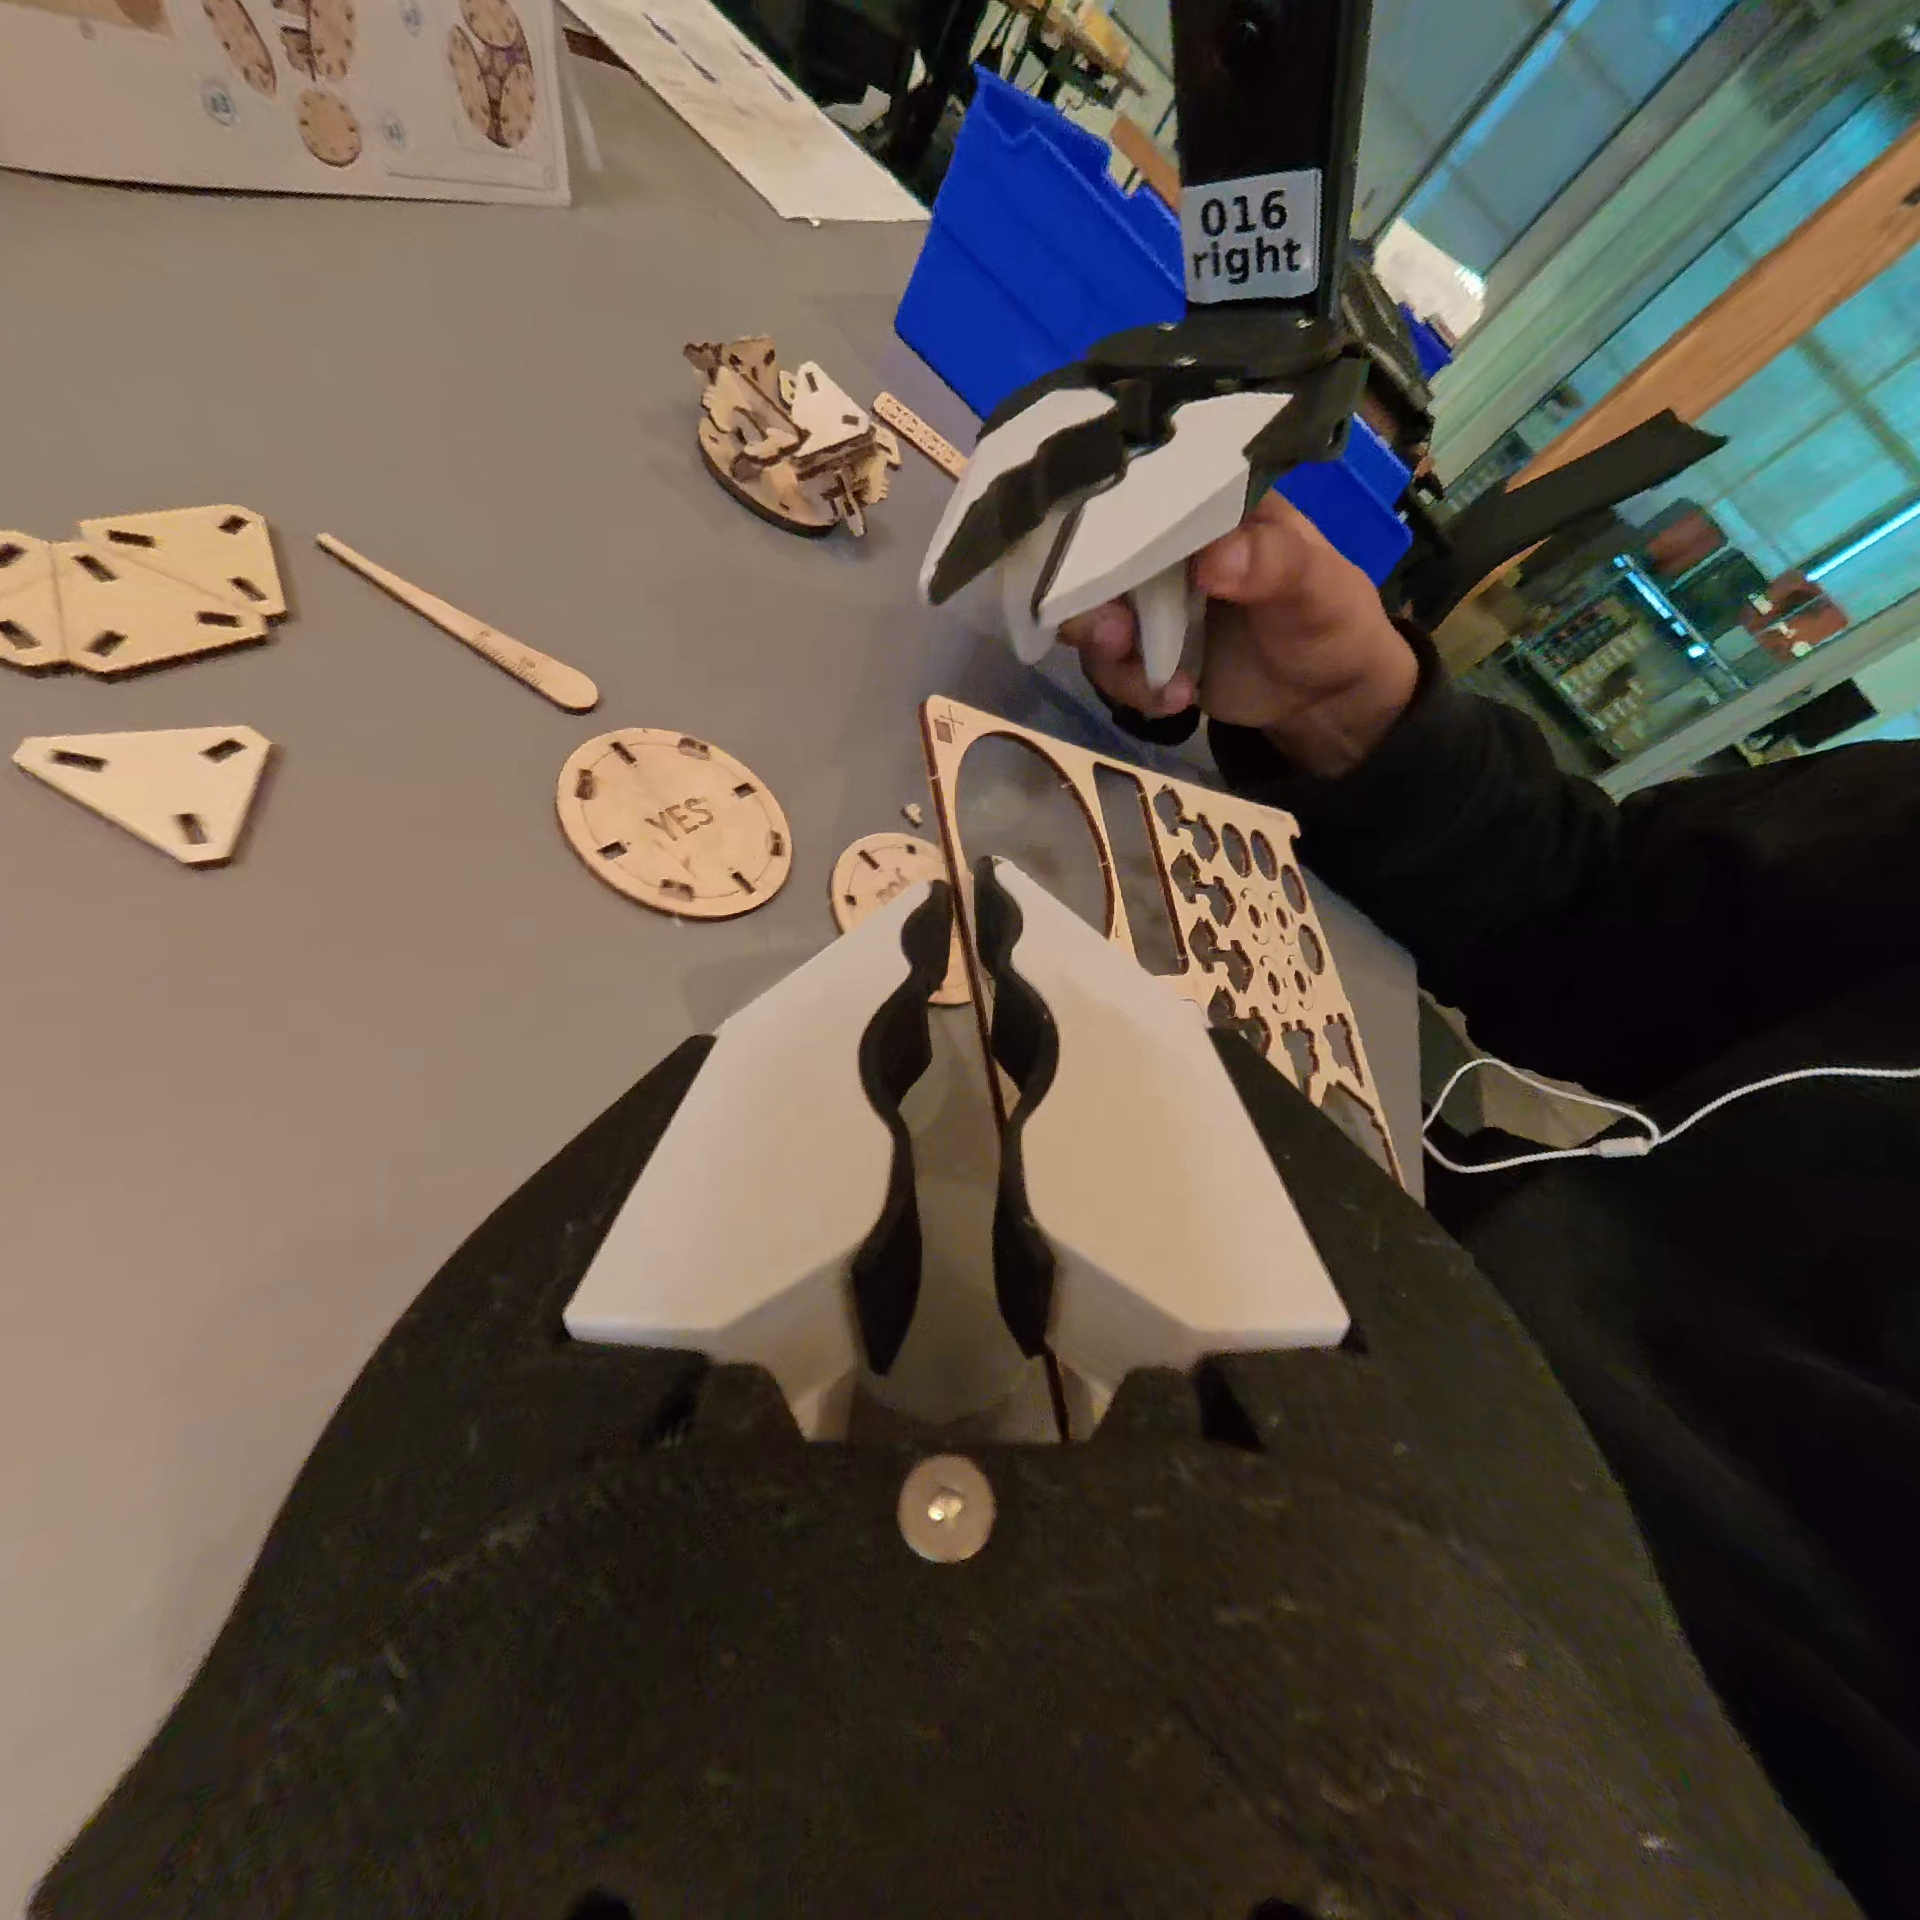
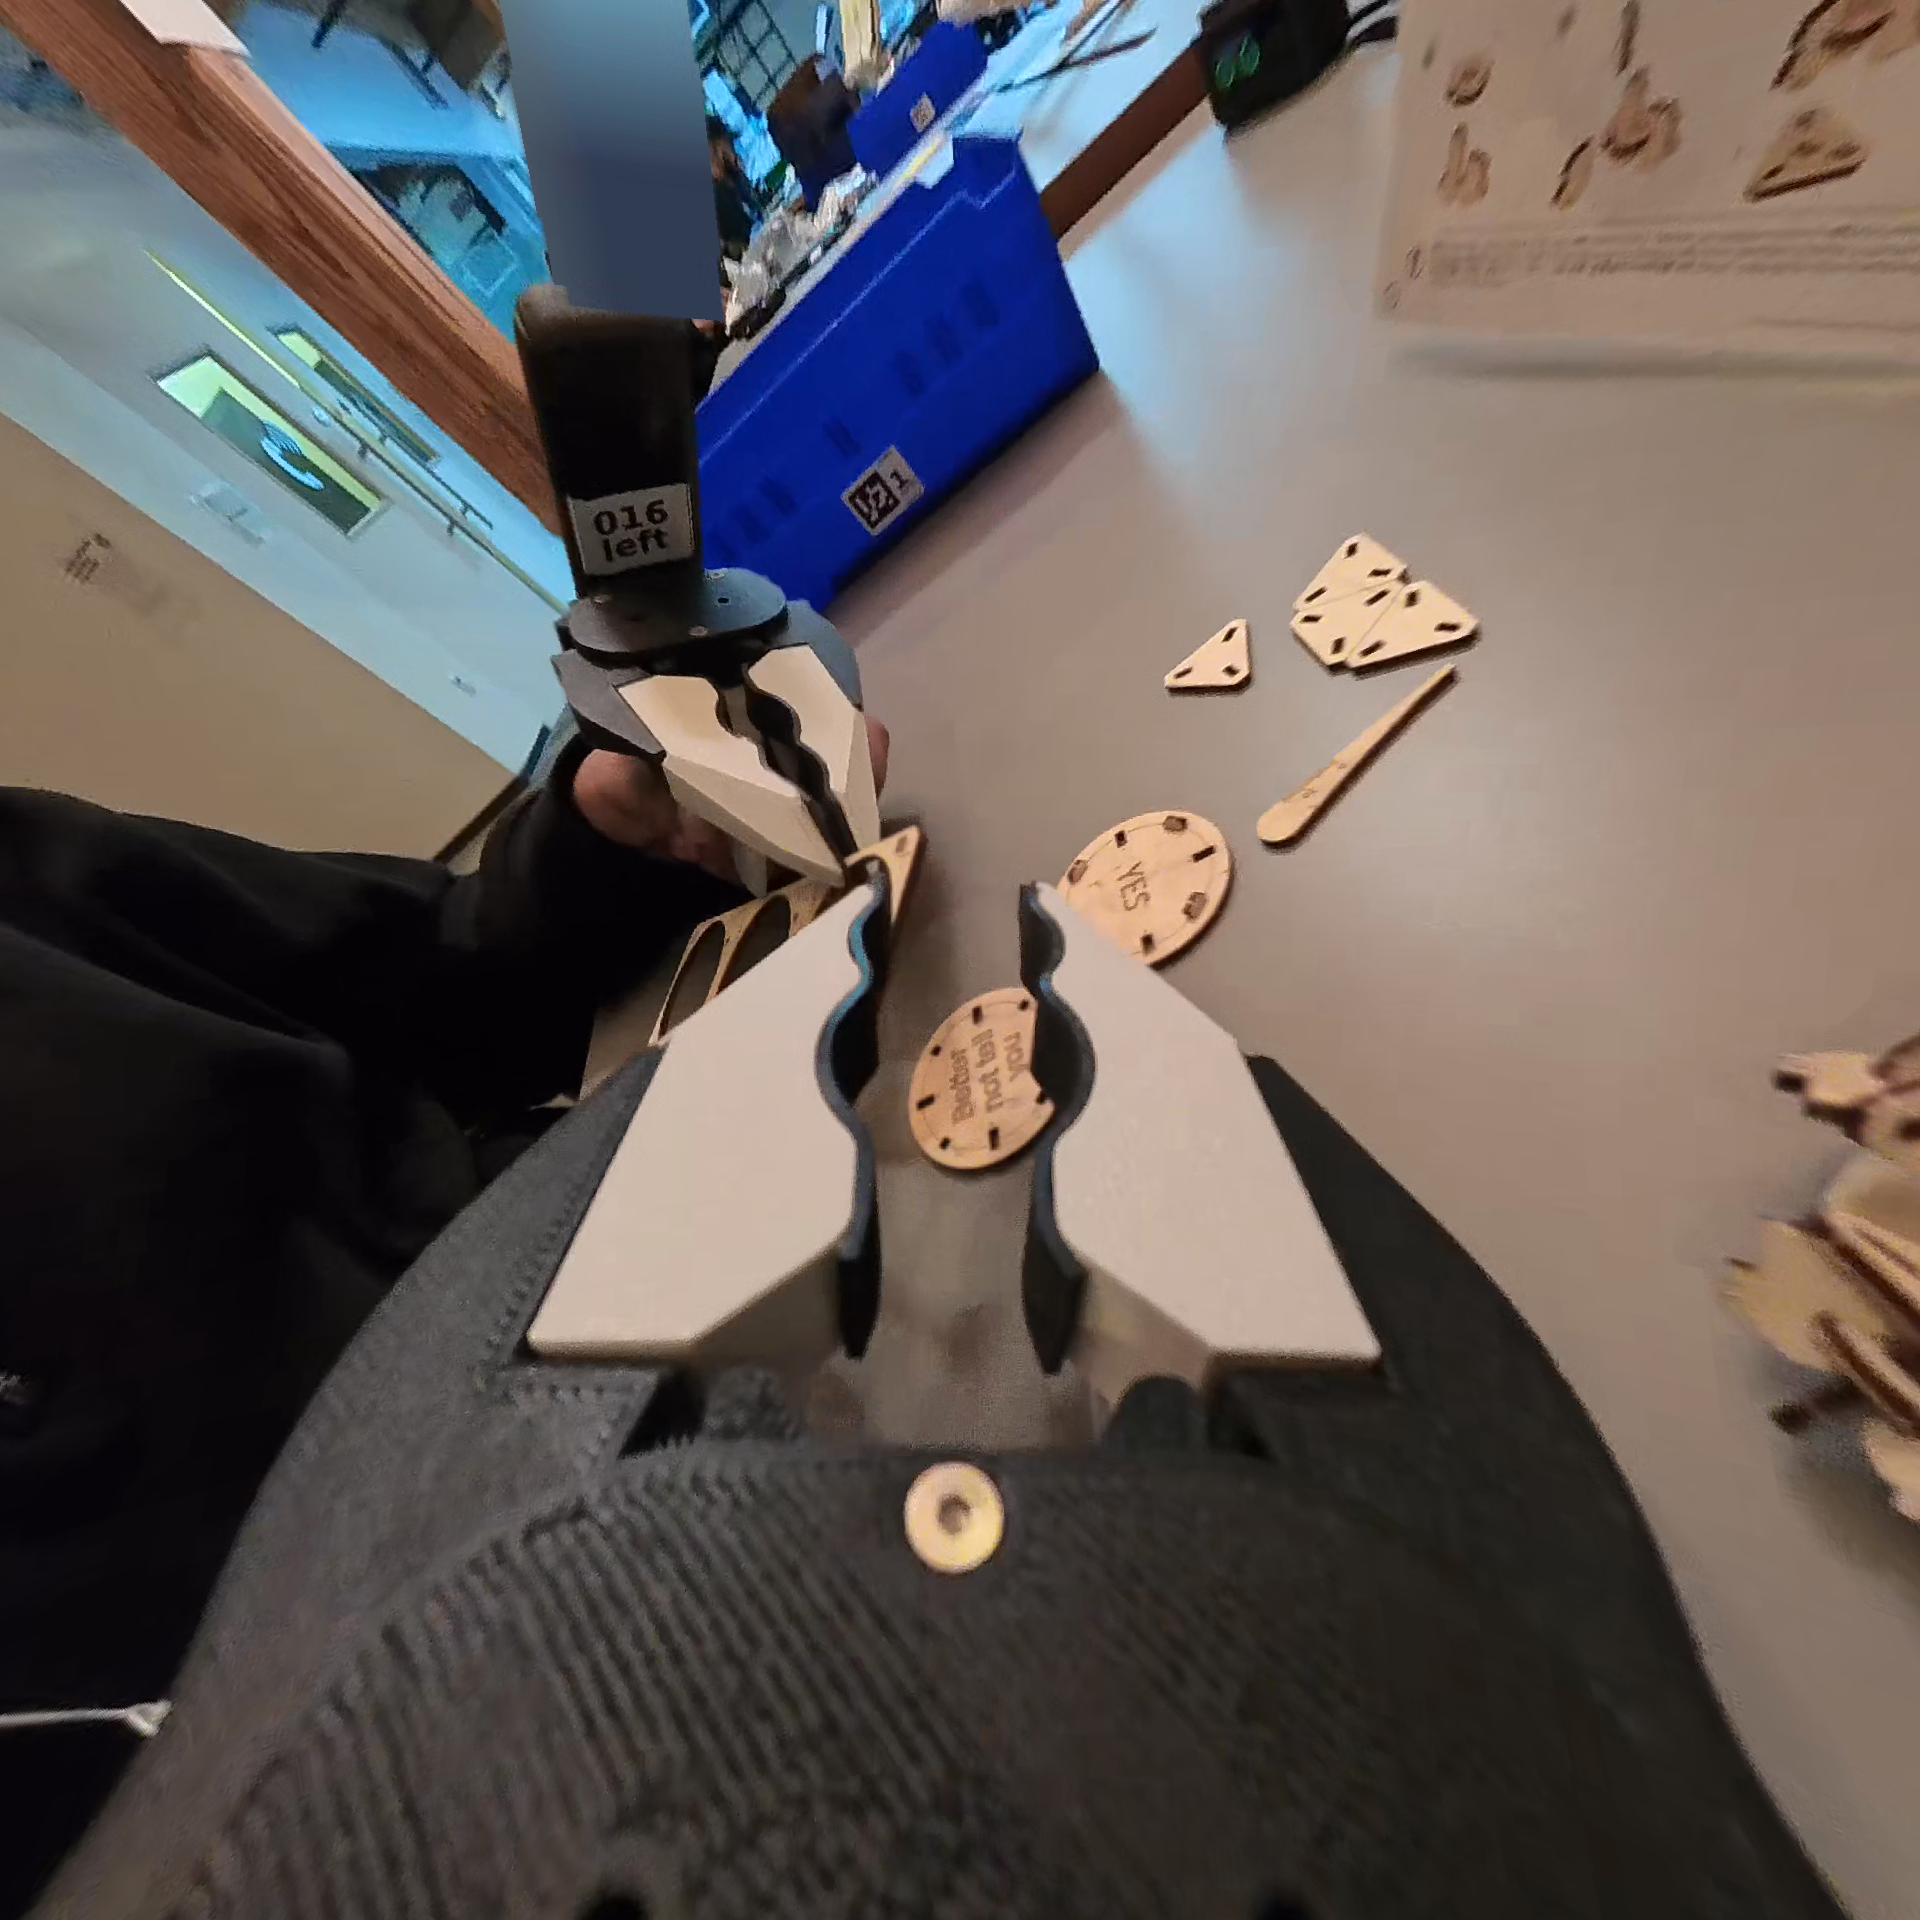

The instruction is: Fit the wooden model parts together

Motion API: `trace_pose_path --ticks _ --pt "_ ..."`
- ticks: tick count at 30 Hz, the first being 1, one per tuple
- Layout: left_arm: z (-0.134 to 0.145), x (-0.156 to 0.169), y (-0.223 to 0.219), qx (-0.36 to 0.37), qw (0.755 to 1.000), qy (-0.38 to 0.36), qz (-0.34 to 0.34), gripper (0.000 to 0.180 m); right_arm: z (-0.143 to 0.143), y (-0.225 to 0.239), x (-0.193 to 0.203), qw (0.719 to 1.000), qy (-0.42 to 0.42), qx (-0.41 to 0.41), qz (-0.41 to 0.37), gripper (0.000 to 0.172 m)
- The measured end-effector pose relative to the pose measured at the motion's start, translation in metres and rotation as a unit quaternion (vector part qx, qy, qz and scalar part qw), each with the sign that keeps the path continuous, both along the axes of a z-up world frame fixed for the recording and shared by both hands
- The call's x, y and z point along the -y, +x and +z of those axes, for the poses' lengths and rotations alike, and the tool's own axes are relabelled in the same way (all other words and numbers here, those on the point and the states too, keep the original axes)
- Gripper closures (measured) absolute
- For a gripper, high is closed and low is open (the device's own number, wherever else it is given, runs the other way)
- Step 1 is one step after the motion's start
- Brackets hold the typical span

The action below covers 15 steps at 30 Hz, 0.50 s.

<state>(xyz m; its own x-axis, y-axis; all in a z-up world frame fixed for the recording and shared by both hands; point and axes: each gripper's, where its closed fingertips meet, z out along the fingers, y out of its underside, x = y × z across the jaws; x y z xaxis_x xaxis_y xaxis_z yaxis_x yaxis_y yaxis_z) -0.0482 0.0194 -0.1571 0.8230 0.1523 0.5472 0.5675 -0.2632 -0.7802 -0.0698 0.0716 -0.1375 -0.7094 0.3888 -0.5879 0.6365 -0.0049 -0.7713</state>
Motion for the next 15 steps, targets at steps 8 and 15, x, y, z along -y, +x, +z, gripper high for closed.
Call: trace_pose_path --ticks 8,15 --pt "-0.008 0.102 -0.028 0.01 0.994 -0.109 -0.016 0.18 -0.004 -0.011 -0.017 0.999 0.01 -0.019 -0.034 0.148" --pt "-0.024 0.154 -0.066 -0.032 0.975 -0.213 0.059 0.178 -0.018 0.0 0.0 0.998 0.05 -0.03 0.012 0.143"
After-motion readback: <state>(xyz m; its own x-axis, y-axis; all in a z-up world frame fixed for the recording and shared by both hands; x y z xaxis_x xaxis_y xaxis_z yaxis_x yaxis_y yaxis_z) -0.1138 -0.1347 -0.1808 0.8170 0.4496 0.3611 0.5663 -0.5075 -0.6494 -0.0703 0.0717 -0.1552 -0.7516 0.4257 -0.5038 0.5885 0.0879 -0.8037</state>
